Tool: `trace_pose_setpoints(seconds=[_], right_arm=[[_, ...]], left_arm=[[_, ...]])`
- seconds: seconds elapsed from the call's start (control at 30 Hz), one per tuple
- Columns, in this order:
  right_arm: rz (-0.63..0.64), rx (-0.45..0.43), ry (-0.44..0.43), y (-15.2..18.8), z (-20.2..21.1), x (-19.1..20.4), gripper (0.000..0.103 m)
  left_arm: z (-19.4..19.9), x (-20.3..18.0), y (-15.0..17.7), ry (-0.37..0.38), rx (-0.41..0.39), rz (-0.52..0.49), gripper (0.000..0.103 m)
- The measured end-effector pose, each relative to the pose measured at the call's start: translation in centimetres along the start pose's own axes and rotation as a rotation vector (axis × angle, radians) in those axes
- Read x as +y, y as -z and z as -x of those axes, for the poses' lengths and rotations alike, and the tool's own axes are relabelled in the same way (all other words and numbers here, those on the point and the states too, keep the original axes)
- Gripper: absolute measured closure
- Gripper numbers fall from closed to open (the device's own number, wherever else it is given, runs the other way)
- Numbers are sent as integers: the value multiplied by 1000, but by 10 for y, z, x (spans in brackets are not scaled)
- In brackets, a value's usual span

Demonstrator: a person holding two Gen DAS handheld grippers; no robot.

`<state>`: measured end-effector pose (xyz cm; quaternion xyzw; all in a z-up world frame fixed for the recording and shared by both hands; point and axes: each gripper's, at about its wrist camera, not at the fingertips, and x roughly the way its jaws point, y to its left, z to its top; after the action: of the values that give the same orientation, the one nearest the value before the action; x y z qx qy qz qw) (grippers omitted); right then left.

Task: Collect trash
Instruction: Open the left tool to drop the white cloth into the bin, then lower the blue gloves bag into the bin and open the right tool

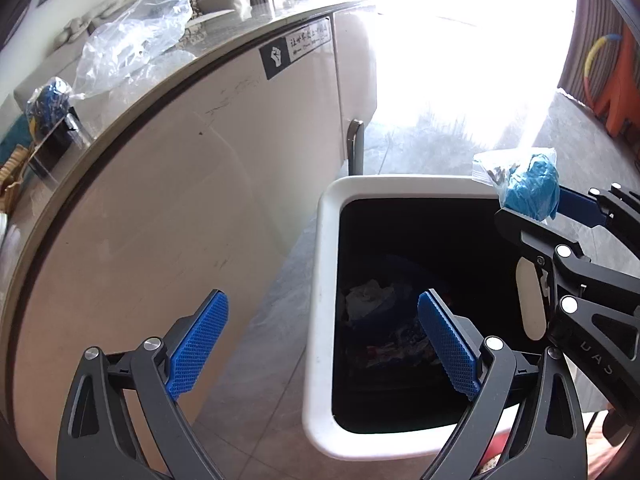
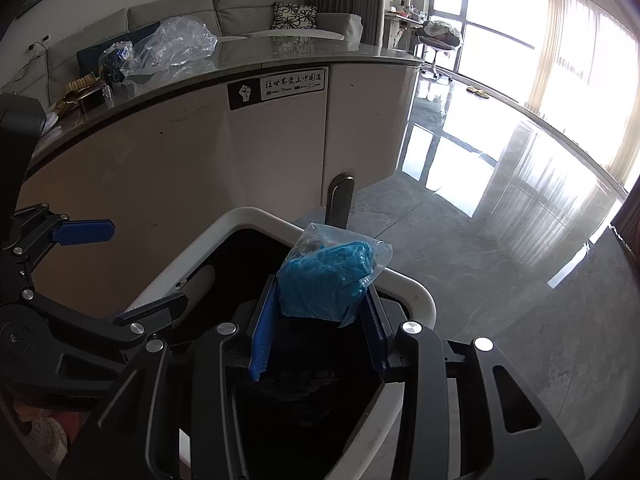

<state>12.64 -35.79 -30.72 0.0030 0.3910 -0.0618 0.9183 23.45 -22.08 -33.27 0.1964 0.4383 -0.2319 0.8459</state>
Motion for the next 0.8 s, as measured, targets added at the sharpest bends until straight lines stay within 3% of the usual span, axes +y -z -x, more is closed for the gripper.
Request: trace_pose_setpoints(seconds=[0.43, 0.53, 0.8], right_arm=[[83, 184, -45, 18, -53, 31, 62], [30, 261, -82, 19, -68, 29, 62], [32, 364, -52, 24, -89, 30, 62]], left_arm=[[8, 38, 3, -36, -10, 30, 7], [9, 44, 4, -40, -6, 42, 7], [12, 46, 4, -34, -13, 51, 7]])
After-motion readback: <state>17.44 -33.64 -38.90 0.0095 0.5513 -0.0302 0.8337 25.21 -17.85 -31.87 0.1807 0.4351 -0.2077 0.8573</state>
